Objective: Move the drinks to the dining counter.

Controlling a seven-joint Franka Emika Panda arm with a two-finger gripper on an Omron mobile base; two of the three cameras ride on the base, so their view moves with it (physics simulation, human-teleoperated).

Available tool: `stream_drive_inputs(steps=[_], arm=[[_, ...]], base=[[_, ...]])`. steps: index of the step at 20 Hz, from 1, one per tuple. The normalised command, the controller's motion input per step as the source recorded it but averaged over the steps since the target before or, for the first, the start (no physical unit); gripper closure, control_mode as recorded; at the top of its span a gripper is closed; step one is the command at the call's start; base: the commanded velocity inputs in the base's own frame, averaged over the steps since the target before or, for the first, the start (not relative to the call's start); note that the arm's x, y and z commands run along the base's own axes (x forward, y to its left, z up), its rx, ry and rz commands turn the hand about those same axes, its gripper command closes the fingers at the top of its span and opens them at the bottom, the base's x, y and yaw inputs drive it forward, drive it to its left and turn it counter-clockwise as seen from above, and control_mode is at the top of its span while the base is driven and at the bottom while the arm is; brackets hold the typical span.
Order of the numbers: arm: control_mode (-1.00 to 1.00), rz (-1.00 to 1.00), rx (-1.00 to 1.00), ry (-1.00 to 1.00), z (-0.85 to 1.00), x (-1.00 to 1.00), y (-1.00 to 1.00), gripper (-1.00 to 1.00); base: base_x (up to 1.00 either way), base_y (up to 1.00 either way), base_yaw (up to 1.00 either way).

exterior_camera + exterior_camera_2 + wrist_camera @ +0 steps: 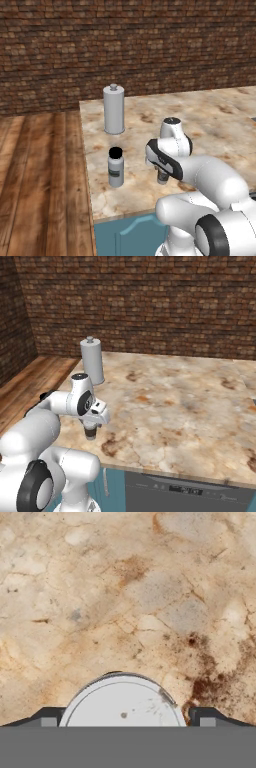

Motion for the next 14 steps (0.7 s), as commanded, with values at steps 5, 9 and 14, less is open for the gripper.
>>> stream_drive_inputs(steps=[5,9,14], arm=[[-1.00,0.00,0.00,0.00,0.01,0.00,0.00,-1.00],[-1.00,0.00,0.00,0.00,0.17,0.00,0.00,-1.00],[-1.00,0.00,0.00,-0.09,0.35,0.00,0.01,-1.00]], base=[[0.00,0.00,0.00],[0.00,0.00,0.00],[0.00,0.00,0.00]])
